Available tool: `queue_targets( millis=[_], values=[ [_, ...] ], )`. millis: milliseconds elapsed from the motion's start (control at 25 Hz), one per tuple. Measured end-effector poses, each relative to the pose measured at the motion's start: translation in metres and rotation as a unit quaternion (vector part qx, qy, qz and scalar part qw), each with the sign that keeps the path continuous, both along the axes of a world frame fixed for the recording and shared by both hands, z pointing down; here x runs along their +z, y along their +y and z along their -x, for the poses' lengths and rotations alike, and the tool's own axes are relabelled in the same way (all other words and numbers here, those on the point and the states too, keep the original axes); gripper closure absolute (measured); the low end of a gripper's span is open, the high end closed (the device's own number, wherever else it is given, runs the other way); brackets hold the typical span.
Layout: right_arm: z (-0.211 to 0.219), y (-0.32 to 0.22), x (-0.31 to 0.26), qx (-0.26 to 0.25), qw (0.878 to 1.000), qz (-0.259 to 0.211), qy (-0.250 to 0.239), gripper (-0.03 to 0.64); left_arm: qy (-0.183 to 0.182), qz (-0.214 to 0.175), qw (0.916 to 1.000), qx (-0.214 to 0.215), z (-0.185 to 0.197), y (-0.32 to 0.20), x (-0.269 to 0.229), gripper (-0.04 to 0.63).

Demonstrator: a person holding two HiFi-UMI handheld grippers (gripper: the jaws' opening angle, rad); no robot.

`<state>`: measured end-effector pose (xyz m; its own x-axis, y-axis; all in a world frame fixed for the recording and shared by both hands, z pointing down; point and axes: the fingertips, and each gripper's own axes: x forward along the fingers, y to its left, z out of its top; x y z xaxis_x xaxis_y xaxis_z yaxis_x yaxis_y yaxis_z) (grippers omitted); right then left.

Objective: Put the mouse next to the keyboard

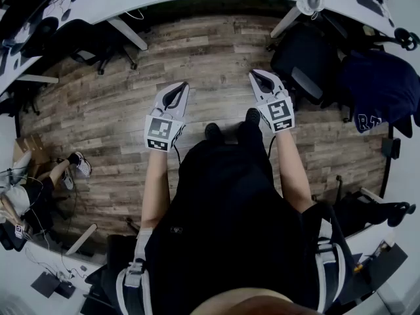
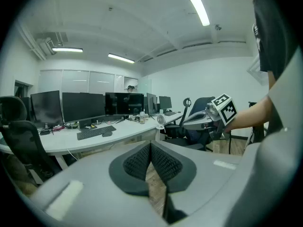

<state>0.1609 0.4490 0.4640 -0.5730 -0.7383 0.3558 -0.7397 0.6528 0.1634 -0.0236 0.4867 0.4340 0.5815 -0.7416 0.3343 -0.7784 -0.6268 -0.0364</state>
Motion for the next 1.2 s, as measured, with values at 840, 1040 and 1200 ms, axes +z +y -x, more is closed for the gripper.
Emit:
queue_targets(
  millis=[840,1040,1200],
  values=[
    [0.019,-0.008,0.002,-0.025,1.000,-0.005,0.015,0.578,0.014,-0.006,0.9999,-0.005,0.011,-0.005,-0.004,0.557],
    [0.025,-0.010,0.001,-0.029,0.999,-0.013,0.015,0.548,0.012,-0.008,0.9998,-0.011,0.019,-0.005,-0.006,0.539],
    [0.029,-0.011,0.000,-0.031,0.999,-0.016,0.013,0.476,0.014,-0.011,0.9997,-0.016,0.025,-0.004,-0.007,0.522]
  ],
)
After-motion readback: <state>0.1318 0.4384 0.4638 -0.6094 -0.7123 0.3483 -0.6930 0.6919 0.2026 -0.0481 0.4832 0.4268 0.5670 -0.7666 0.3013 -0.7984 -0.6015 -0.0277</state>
